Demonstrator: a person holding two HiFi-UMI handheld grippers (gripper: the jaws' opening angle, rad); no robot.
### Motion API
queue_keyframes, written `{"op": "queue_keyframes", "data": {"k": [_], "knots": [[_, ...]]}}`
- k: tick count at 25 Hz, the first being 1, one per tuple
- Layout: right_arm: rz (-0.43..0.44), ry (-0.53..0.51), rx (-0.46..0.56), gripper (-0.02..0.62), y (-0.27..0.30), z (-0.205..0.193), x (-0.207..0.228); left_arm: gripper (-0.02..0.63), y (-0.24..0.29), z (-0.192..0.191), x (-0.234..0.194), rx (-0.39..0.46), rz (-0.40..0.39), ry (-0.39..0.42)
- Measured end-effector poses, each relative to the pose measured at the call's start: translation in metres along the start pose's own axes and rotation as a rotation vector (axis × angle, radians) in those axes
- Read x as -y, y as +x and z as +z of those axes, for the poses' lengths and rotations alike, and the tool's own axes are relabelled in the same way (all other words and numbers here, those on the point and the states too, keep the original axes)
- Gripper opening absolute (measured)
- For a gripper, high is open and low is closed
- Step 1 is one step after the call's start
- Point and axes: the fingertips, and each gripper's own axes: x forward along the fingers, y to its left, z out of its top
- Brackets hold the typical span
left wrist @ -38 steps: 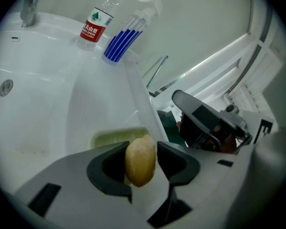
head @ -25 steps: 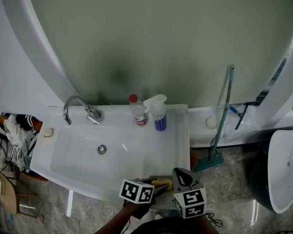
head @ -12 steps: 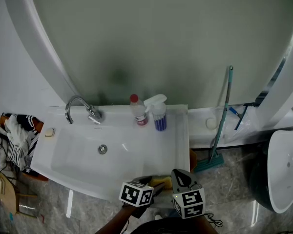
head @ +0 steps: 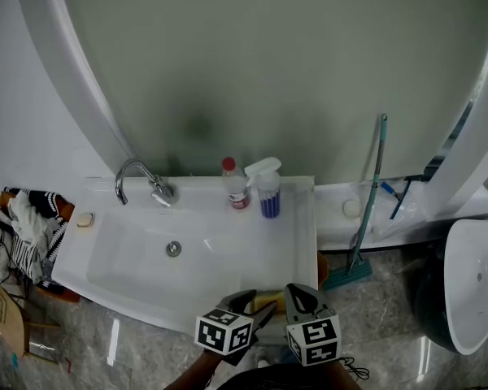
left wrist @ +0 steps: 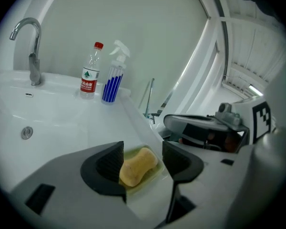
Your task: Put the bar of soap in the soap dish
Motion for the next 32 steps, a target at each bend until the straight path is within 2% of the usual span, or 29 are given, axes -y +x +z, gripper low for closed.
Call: {"op": "queue_keyframes", "data": {"k": [15,32], "knots": [[0.025,-0.024,0.016,0.011,-0.017,0.002,-0.035,0.111,-0.044,0.019,0.012,0.21,0.081,0.079],[0.027,-0.068,0.039,0.011,-0.043,-0.001,-0.061,0.025,-0.069,0.012,0.027,0.299,0.134,0.106]]}}
